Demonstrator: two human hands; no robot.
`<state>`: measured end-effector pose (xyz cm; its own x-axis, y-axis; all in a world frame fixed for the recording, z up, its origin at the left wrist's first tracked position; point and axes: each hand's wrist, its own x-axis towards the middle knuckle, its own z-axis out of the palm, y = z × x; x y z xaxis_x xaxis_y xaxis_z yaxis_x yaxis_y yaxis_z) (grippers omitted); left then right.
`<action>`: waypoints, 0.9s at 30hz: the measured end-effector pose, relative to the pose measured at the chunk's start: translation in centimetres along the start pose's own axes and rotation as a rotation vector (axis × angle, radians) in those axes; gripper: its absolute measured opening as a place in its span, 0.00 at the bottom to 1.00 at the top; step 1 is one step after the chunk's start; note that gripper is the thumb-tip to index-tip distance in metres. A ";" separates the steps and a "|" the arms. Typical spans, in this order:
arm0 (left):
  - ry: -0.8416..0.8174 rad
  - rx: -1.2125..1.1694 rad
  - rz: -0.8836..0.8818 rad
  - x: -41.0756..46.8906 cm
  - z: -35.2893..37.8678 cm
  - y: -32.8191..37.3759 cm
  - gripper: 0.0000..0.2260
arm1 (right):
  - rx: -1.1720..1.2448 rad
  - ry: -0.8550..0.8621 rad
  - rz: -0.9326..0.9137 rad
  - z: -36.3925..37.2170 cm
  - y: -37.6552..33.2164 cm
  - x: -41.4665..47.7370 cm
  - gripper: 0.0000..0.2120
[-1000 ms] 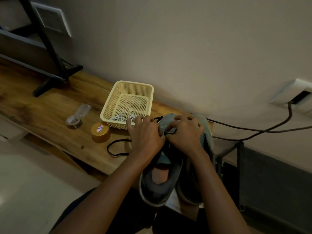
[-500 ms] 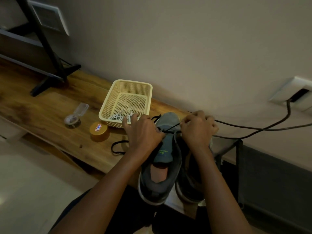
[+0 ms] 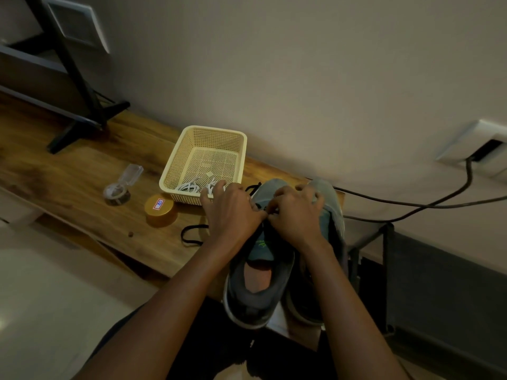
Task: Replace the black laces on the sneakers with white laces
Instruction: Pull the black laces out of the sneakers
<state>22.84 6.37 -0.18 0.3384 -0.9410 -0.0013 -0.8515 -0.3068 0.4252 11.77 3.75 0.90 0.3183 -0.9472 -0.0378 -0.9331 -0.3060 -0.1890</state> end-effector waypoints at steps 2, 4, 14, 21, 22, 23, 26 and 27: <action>0.005 -0.015 -0.009 0.0 -0.2 0.1 0.10 | 0.011 0.050 0.005 0.1 0.0 0.1 0.09; 0.009 -0.012 -0.014 0.0 -0.4 0.2 0.10 | 0.018 0.074 0.000 0.0 0.0 0.1 0.09; 0.003 -0.048 -0.023 0.5 -0.1 -0.5 0.16 | 0.269 0.193 0.319 -1.1 2.3 0.5 0.06; 0.004 -0.031 -0.001 0.6 0.1 -0.5 0.10 | 0.093 0.026 0.033 -0.4 0.5 0.2 0.08; 0.012 -0.028 -0.001 0.7 0.1 -0.5 0.09 | 0.056 -0.003 0.015 -0.1 0.3 0.2 0.09; 0.017 -0.025 -0.002 0.7 0.2 -0.5 0.09 | 0.026 -0.006 0.001 0.0 0.1 0.1 0.09; 0.008 -0.039 -0.012 0.6 0.1 -0.4 0.15 | 0.023 0.038 -0.009 -0.1 0.1 0.2 0.08; 0.008 -0.044 -0.016 0.5 0.1 -0.4 0.15 | 0.031 0.048 -0.011 -0.2 0.2 0.2 0.08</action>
<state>23.32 6.01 -0.41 0.3554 -0.9347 -0.0012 -0.8277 -0.3153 0.4642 11.61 3.47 1.04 0.3196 -0.9475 0.0116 -0.9235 -0.3143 -0.2198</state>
